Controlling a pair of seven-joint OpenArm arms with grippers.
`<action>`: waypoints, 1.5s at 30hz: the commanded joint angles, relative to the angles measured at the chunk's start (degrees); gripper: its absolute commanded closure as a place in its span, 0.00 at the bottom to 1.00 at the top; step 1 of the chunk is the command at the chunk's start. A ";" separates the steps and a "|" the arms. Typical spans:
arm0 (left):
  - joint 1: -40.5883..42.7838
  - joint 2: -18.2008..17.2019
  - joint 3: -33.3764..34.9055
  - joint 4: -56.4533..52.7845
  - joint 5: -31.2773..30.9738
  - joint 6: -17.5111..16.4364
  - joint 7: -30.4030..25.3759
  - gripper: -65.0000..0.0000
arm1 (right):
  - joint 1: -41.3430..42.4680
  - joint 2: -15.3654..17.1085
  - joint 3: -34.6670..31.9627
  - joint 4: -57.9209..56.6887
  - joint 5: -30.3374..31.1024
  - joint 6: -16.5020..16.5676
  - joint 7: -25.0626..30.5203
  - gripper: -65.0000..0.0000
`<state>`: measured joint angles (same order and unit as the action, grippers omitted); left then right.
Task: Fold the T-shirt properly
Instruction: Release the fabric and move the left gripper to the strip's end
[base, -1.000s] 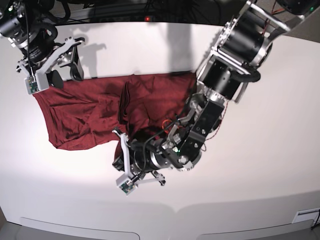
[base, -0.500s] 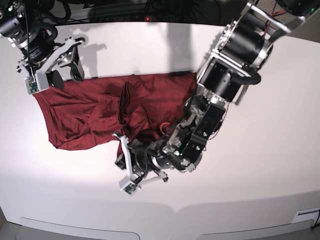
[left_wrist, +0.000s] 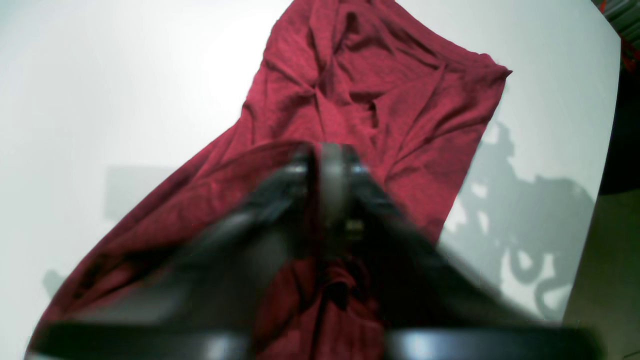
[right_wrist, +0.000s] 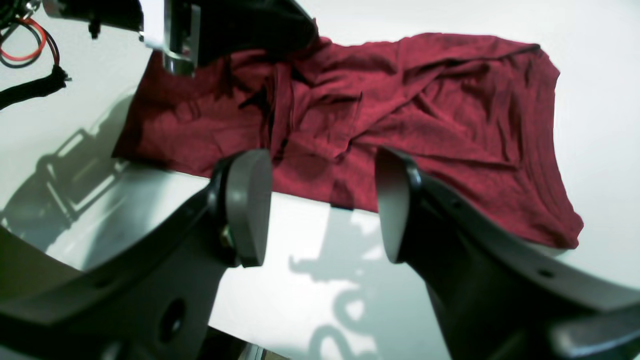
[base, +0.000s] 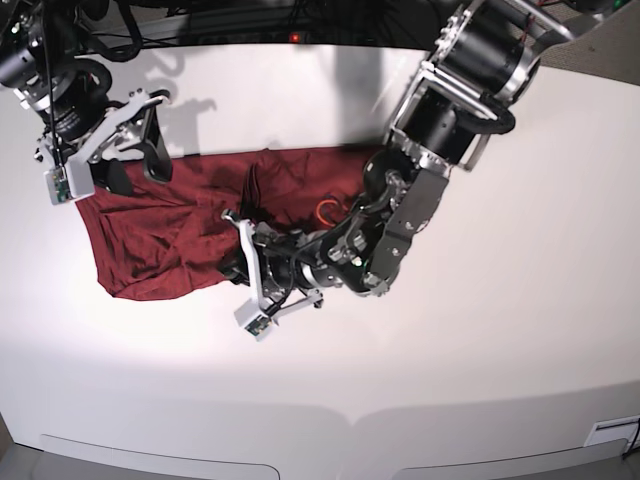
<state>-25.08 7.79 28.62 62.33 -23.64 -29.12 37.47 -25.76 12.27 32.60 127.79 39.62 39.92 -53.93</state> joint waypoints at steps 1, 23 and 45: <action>-1.57 0.83 -0.02 0.98 -1.51 -0.48 -1.51 0.74 | 0.02 0.57 0.33 0.76 1.33 0.08 1.27 0.49; -2.99 0.72 -0.07 1.20 7.37 -0.96 4.74 0.67 | 0.35 0.57 0.33 0.63 5.60 0.08 4.85 0.49; -3.45 -13.40 -0.07 1.31 -5.07 -7.17 14.03 0.67 | 1.51 0.57 0.33 -3.10 5.42 0.08 2.05 0.49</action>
<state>-27.35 -6.09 28.64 62.67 -28.12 -35.99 52.34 -24.53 12.23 32.62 123.94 43.86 39.92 -53.01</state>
